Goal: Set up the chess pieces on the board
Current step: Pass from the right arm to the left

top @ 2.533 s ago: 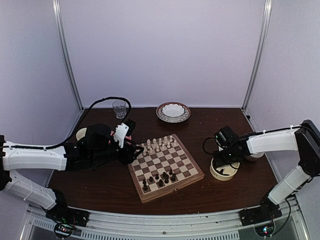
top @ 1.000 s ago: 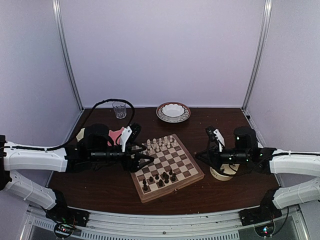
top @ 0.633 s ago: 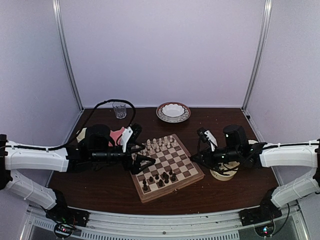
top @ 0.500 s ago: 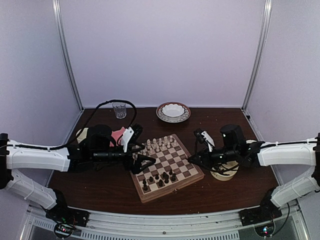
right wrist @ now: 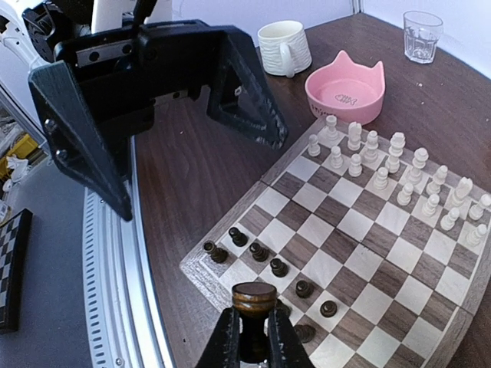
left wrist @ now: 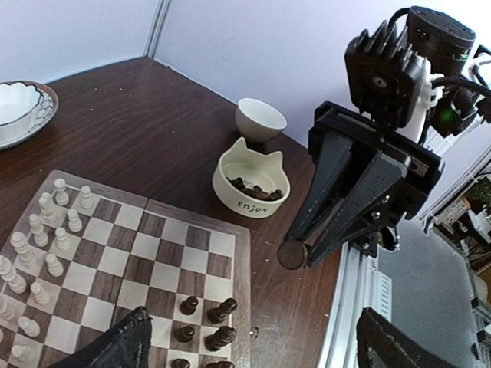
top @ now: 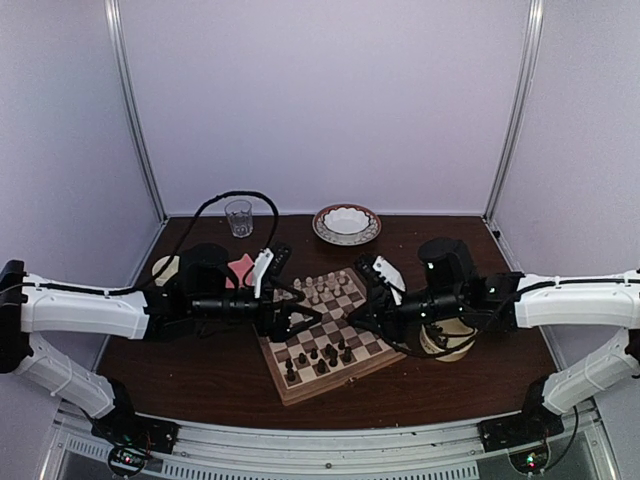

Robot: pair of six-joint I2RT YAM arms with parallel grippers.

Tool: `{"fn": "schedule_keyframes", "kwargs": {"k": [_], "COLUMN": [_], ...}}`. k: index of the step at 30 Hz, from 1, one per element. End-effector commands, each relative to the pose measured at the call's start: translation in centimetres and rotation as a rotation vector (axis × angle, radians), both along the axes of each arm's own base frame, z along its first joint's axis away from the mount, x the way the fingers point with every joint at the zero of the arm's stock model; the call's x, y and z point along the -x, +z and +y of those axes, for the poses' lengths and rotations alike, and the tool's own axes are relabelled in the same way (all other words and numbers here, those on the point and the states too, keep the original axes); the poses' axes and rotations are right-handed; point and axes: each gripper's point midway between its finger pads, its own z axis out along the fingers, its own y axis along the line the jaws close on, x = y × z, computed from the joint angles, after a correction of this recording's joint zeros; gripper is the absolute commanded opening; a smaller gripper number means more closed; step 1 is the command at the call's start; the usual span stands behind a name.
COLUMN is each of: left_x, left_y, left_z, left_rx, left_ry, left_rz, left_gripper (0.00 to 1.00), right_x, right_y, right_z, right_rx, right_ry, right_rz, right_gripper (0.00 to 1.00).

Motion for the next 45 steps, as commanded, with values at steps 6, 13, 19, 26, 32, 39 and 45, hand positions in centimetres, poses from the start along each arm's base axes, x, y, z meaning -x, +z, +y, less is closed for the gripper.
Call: {"fn": "schedule_keyframes", "kwargs": {"k": [6, 13, 19, 26, 32, 39, 45], "left_x": [1.2, 1.7, 1.8, 2.0, 1.7, 1.7, 1.7], "left_y": [2.6, 1.5, 0.8, 0.2, -0.3, -0.9, -1.1], "left_z": [-2.4, -3.9, -4.4, -4.9, -4.9, -5.1, -5.2], "left_rx": [0.195, 0.178, 0.154, 0.134, 0.106, 0.083, 0.075], "left_ry": [-0.116, -0.189, -0.216, -0.243, -0.225, -0.231, -0.23], "left_rz": [0.206, 0.297, 0.325, 0.351, 0.347, 0.362, 0.365], "left_gripper": [0.82, 0.57, 0.49, 0.39, 0.44, 0.31, 0.26], "right_x": [-1.0, 0.1, 0.1, 0.0, -0.1, -0.2, -0.2], "right_y": [1.2, 1.1, 0.5, 0.4, 0.3, 0.3, 0.2], "right_z": [1.5, 2.2, 2.7, 2.5, 2.2, 2.0, 2.0], "right_rx": [0.08, 0.114, 0.135, 0.141, 0.145, 0.149, 0.15], "right_ry": [-0.014, -0.021, -0.013, -0.024, -0.035, -0.042, -0.044], "right_rz": [-0.218, -0.32, -0.318, -0.329, -0.334, -0.34, -0.336], "right_gripper": [0.05, 0.04, 0.04, 0.03, 0.03, 0.03, 0.03]}}
